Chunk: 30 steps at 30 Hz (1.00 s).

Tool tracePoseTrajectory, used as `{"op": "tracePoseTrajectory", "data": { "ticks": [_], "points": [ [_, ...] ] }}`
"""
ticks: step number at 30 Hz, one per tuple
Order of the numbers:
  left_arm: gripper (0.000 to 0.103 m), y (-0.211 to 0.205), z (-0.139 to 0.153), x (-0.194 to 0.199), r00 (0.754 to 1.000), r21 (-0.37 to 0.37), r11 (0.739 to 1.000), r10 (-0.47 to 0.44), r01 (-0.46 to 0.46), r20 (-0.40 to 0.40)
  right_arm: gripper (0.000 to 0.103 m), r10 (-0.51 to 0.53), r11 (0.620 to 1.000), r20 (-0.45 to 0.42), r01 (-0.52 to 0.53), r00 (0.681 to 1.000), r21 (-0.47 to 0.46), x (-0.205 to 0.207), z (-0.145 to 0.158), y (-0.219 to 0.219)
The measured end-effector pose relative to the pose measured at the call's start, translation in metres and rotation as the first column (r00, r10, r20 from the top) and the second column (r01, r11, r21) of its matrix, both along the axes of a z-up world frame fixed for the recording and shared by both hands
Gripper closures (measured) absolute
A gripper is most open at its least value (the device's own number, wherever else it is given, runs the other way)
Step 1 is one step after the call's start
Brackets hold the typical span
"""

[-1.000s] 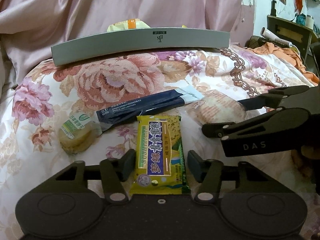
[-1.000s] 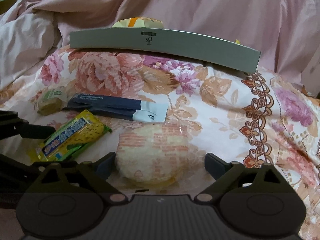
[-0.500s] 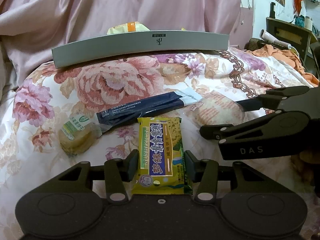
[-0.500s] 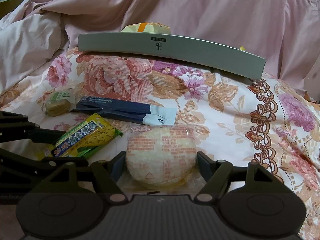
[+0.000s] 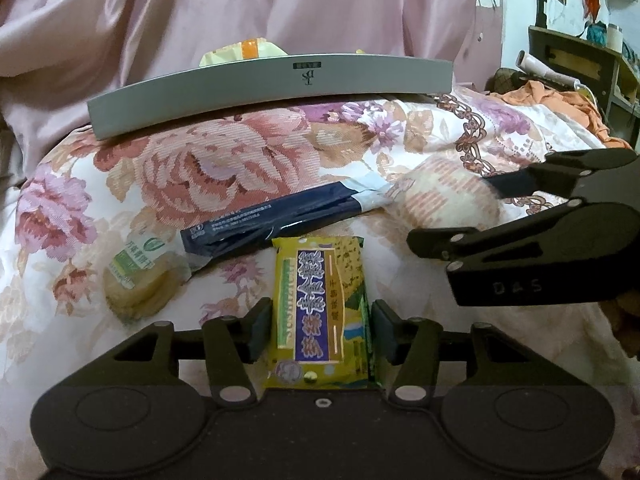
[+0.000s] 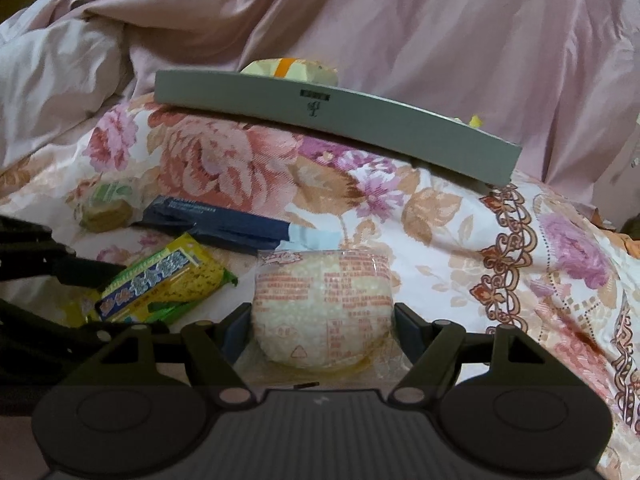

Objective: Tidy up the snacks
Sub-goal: 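Grasp the round rice cracker with the right tool while the left tool holds the biscuit pack, then lift and carry the biscuit pack and rice cracker over the grey tray with both tools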

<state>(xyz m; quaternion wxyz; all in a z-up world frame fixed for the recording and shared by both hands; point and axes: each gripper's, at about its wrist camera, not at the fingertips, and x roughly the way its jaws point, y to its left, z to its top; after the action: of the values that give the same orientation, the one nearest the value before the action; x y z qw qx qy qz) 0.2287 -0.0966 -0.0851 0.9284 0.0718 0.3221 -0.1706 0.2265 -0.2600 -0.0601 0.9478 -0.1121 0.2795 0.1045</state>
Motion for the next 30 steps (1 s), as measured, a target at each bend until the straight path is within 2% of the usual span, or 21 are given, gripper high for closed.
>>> {"op": "tracePoseTrajectory", "data": {
  "ticks": [3, 8, 14, 19, 25, 28, 30],
  "points": [
    [0.053, -0.005, 0.001, 0.003, 1.0, 0.007, 1.0, 0.006, -0.006, 0.002, 0.026, -0.013, 1.0, 0.009, 0.013, 1.0, 0.007, -0.002, 0.003, -0.003],
    [0.053, -0.013, 0.004, -0.002, 0.996, 0.025, 0.996, 0.081, -0.082, 0.021, 0.026, -0.013, 0.999, 0.026, 0.012, 1.0, 0.037, -0.005, 0.014, -0.007],
    [0.053, -0.021, 0.021, -0.021, 0.981, -0.003, 0.986, 0.166, -0.167, 0.104, 0.026, -0.012, 0.993, 0.084, 0.002, 0.996, 0.116, -0.015, 0.039, -0.015],
    [0.053, -0.022, 0.036, -0.033, 0.955, -0.092, 0.963, 0.265, -0.254, 0.138, 0.025, -0.038, 0.986, 0.165, 0.011, 0.986, 0.165, -0.027, 0.064, -0.028],
    [0.053, -0.028, 0.067, -0.026, 0.918, -0.165, 0.94, 0.331, -0.299, 0.219, 0.025, -0.074, 0.977, 0.266, 0.016, 0.961, 0.213, -0.033, 0.073, -0.041],
    [0.053, -0.029, 0.086, -0.01, 0.921, -0.205, 0.935, 0.33, -0.289, 0.208, 0.025, -0.087, 0.976, 0.314, 0.017, 0.946, 0.219, -0.032, 0.074, -0.043],
    [0.053, -0.031, 0.097, 0.003, 0.924, -0.199, 0.94, 0.318, -0.279, 0.21, 0.025, -0.096, 0.977, 0.354, 0.02, 0.93, 0.212, -0.031, 0.074, -0.044]
  ]
}}
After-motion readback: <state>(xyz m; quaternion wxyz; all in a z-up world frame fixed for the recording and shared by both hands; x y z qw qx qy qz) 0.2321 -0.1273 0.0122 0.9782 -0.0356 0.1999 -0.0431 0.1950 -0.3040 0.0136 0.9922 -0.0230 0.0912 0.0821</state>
